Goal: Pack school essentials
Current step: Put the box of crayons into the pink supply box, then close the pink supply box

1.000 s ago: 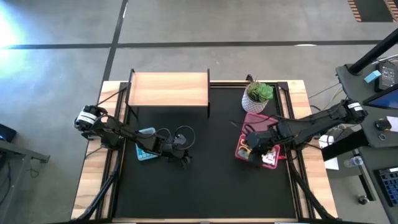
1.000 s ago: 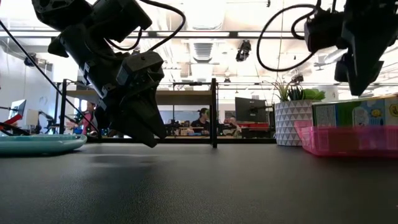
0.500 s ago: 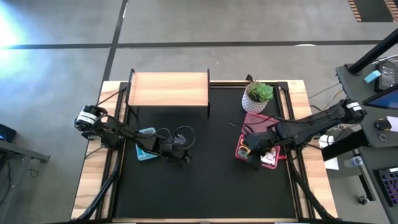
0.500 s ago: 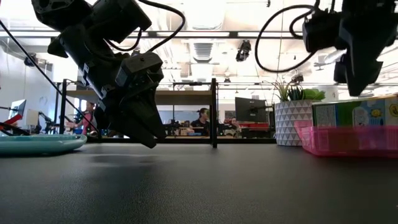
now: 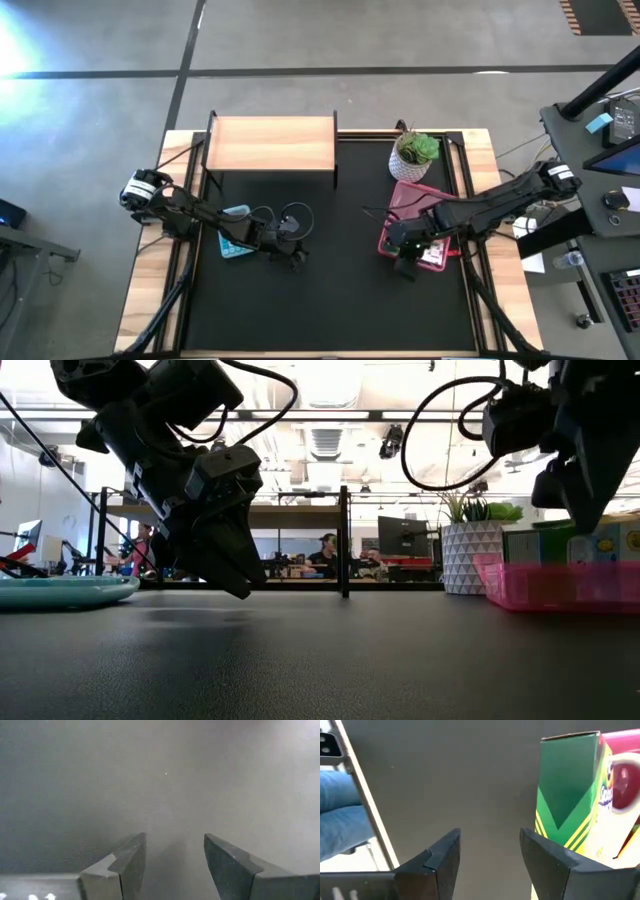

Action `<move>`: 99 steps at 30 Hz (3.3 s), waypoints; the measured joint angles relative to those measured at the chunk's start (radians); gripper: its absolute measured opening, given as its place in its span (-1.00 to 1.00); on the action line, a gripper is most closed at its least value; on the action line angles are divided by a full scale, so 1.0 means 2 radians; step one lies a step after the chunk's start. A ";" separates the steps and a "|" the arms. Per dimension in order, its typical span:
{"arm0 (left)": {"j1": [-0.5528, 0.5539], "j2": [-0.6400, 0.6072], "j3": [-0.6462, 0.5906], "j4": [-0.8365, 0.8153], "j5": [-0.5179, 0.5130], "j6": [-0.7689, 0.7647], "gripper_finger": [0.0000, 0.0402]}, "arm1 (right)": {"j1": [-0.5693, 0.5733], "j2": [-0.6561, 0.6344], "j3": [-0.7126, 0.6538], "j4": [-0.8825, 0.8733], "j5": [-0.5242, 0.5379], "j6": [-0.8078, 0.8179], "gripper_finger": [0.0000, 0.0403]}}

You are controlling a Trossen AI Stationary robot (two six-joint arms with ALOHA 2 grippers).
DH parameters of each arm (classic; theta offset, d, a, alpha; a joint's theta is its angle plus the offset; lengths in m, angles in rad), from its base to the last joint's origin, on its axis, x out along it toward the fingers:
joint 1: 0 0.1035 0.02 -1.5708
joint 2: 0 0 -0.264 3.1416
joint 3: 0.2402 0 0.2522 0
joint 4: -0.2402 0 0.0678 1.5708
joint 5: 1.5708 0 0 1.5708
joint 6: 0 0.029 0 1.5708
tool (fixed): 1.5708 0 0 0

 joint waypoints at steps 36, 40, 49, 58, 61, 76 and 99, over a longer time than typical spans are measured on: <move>0.000 0.000 -0.001 0.000 0.000 0.000 -0.09 | 0.000 -0.024 -0.006 -0.154 0.283 -0.018 -0.04; 0.000 0.000 -0.001 0.000 0.000 -0.001 -0.09 | -0.001 -0.023 -0.011 -0.174 0.317 -0.018 -0.04; 0.000 0.000 -0.001 0.000 0.000 -0.001 -0.09 | -0.001 -0.023 -0.040 -0.166 0.322 -0.017 -0.04; 0.000 0.000 -0.001 0.000 0.000 -0.002 -0.09 | -0.001 -0.027 -0.021 -0.186 0.306 -0.018 -0.04; 0.000 0.000 -0.001 0.000 0.000 -0.003 -0.09 | -0.001 -0.027 -0.005 -0.191 0.305 -0.018 -0.04; 0.000 0.000 -0.001 0.000 0.000 0.000 -0.09 | -0.003 -0.025 0.031 -0.103 0.321 -0.034 -0.04; 0.000 0.000 0.004 0.001 0.000 -0.003 -0.09 | -0.274 -0.025 0.058 -0.351 0.396 -0.068 -0.04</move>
